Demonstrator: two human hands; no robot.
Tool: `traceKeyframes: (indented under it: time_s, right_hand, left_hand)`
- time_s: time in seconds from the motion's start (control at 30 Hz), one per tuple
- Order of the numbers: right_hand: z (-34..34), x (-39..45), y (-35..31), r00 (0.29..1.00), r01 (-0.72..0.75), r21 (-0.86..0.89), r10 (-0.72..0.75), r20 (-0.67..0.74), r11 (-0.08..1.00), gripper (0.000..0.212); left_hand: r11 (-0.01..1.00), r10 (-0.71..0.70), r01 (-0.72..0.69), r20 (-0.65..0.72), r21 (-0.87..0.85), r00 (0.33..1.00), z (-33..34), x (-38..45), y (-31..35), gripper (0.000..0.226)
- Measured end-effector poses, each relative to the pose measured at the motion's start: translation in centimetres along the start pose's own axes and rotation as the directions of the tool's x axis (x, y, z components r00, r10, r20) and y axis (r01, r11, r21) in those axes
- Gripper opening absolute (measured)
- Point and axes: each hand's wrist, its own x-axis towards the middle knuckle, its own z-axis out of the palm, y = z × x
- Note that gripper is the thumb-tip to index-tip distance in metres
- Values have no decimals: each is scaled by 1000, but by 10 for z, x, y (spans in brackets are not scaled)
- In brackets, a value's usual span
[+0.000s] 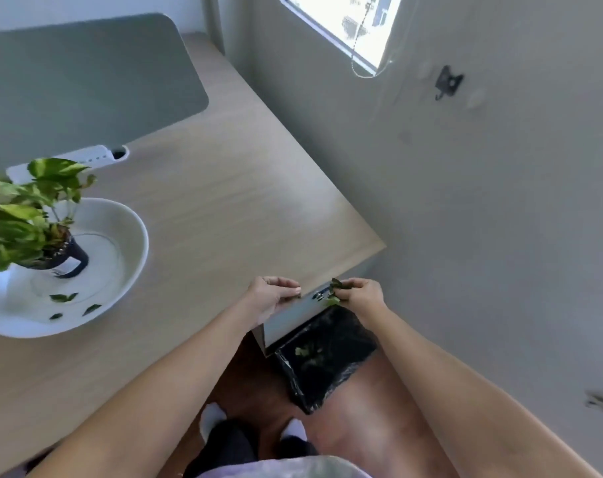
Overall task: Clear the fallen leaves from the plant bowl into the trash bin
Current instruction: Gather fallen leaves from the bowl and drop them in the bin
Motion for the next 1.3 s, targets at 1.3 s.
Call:
traceKeyframes:
  time_s: [1.3]
  right_hand:
    - [-38,45,15,983,-100,3,99,-157,995,18]
  left_hand:
    - [909,-271,238,52,343,961,44,37,-32,40]
